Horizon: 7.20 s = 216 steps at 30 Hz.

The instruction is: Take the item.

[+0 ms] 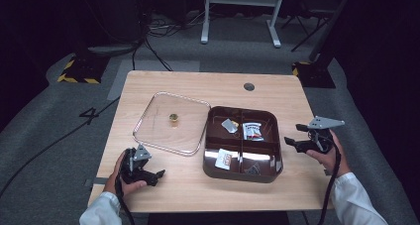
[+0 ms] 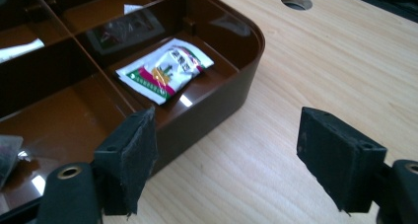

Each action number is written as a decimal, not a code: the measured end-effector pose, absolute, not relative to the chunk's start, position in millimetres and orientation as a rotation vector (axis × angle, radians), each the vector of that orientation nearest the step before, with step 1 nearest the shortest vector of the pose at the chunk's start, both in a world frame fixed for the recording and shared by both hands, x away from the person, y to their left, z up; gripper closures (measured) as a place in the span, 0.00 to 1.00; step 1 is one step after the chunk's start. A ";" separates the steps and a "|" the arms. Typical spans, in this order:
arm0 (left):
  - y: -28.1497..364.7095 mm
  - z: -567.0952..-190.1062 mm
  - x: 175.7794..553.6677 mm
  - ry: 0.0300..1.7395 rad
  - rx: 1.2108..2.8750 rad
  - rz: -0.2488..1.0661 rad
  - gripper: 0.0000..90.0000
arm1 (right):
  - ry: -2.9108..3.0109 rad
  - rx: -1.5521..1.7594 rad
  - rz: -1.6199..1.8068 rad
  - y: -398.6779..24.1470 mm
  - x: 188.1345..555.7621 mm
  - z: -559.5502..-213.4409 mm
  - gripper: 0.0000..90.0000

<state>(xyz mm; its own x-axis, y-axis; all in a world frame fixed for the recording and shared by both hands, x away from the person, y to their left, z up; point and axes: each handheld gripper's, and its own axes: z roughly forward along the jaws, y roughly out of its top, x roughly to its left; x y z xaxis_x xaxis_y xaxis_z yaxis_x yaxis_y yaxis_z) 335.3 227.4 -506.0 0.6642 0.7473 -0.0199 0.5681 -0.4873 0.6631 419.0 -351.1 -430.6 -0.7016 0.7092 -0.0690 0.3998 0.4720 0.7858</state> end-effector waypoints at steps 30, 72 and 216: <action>227.4 -506.1 335.3 1.011 2.229 0.359 0.00 | 2.412 0.847 1.081 -292.3 455.6 -420.7 0.26; 227.5 -506.0 335.1 1.011 2.230 0.358 0.00 | 2.660 0.834 0.768 -222.2 494.2 -453.9 0.27; 227.6 -506.0 335.0 1.010 2.231 0.361 0.00 | 2.494 1.002 0.894 -368.6 431.0 -426.5 0.80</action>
